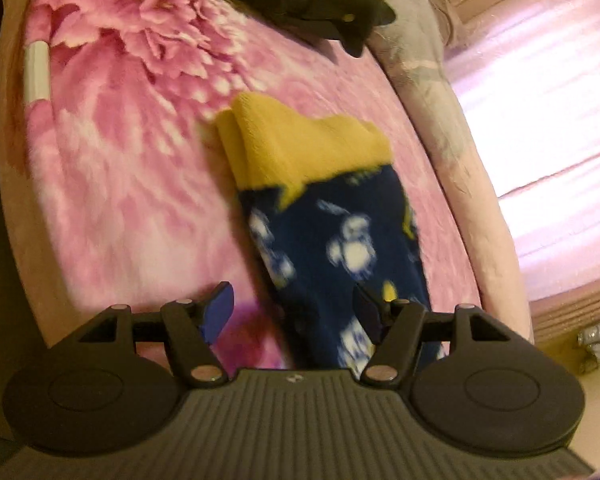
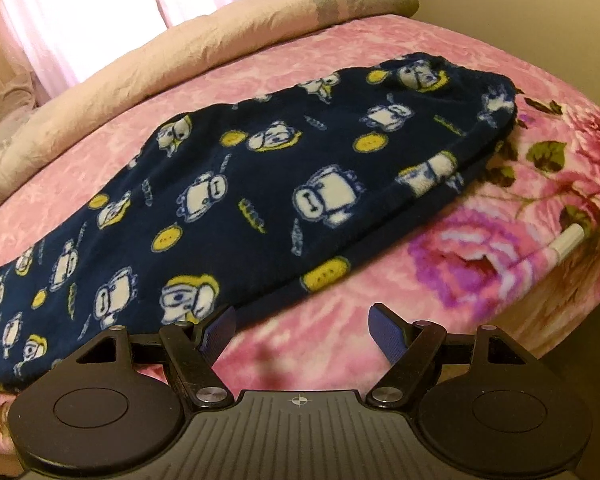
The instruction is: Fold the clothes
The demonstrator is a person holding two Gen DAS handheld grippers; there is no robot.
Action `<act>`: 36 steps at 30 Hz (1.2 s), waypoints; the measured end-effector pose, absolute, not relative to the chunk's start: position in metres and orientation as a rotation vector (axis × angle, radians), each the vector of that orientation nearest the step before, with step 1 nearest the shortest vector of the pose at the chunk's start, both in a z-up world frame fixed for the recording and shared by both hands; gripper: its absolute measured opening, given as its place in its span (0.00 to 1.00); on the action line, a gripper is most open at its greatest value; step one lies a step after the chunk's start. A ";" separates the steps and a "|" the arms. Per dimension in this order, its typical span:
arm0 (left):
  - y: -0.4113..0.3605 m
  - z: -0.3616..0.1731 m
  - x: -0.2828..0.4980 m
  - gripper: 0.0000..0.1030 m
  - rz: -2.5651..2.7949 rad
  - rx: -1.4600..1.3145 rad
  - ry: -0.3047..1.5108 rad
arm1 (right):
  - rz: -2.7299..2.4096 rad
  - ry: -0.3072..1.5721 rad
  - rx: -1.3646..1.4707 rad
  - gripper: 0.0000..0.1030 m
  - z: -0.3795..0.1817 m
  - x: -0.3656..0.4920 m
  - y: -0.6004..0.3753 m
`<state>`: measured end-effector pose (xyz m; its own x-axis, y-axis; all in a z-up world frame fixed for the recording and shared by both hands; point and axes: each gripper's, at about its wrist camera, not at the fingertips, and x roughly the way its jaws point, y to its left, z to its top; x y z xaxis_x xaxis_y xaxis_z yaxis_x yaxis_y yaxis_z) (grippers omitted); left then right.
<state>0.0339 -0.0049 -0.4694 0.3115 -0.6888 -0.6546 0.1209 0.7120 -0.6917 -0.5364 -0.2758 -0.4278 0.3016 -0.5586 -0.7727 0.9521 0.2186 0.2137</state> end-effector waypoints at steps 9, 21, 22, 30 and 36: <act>-0.016 -0.483 0.053 0.59 -0.643 -0.658 1.096 | -1.154 0.672 0.775 0.74 -0.435 -0.510 -0.284; -0.042 -0.476 0.060 0.08 -0.599 -0.569 1.048 | -1.148 0.665 0.755 0.74 -0.432 -0.501 -0.303; -0.055 -0.463 0.056 0.07 -0.632 -0.469 1.003 | -1.154 0.662 0.758 0.74 -0.432 -0.504 -0.304; -0.174 -0.352 -0.078 0.07 -1.187 0.176 0.472 | -1.216 0.608 0.806 0.74 -0.435 -0.533 -0.311; -0.219 -0.392 -0.244 0.16 -1.596 0.664 0.192 | -1.225 0.528 0.841 0.74 -0.431 -0.547 -0.314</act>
<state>-0.2438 -0.2195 -0.3923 0.0024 -0.8555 -0.5178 0.9540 -0.1533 0.2577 -0.5468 -0.3144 -0.4309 0.2798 -0.5970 -0.7519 0.9565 0.1062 0.2716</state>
